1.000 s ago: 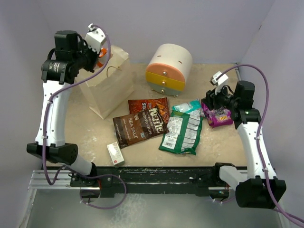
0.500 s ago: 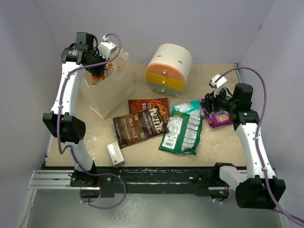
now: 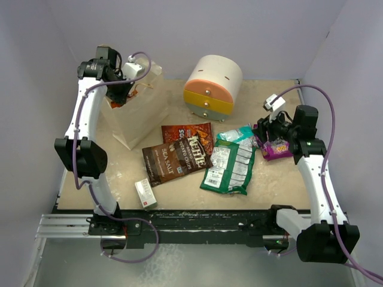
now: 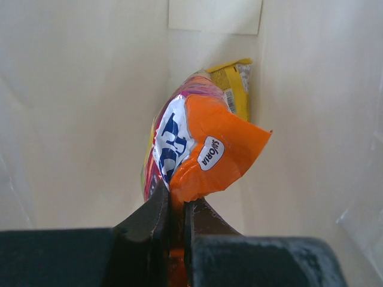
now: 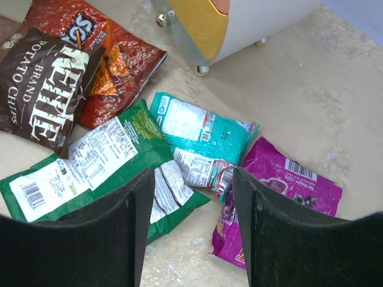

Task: Place the snacks into the paper bag
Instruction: Place the snack in the paper bag.

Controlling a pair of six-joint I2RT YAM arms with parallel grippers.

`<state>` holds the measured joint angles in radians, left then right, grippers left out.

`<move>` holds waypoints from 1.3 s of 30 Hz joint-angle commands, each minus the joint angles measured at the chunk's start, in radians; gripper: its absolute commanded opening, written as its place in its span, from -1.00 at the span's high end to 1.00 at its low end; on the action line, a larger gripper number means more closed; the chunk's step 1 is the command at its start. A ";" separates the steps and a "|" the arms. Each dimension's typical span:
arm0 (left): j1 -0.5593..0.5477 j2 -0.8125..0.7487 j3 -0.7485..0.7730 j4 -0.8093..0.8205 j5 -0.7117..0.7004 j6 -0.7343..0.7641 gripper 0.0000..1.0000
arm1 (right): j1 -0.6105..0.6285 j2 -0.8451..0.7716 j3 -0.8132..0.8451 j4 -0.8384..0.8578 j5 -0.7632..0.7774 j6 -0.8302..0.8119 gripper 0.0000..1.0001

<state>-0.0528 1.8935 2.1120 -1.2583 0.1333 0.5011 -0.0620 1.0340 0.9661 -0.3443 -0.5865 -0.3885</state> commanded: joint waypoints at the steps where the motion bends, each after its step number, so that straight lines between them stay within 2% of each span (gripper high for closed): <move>1: 0.004 -0.053 -0.004 0.004 -0.034 0.040 0.85 | -0.004 0.002 -0.002 0.039 0.002 -0.004 -0.16; 15: 0.003 -0.061 -0.020 -0.012 -0.079 0.049 0.52 | -0.006 0.034 0.000 0.047 0.070 0.004 -0.19; 21: 0.002 -0.080 -0.011 0.008 -0.084 0.053 0.23 | -0.006 0.037 -0.001 0.047 0.076 0.004 -0.20; 27: 0.002 -0.088 0.043 0.032 -0.062 0.050 0.03 | -0.006 0.042 0.000 0.048 0.091 0.005 -0.21; 33: 0.002 -0.128 0.061 0.101 -0.050 0.043 -0.16 | -0.006 0.076 0.025 0.031 0.247 0.067 -0.21; 36: 0.002 -0.169 0.029 0.175 -0.036 0.021 -0.31 | -0.011 0.143 0.058 -0.010 0.381 0.086 -0.22; 39: 0.002 -0.218 -0.023 0.267 -0.017 -0.016 -0.47 | -0.029 0.209 0.083 -0.047 0.440 0.087 -0.22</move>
<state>-0.0525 1.7790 2.1227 -1.1500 0.0792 0.5350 -0.0696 1.1866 0.9871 -0.3538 -0.2878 -0.3321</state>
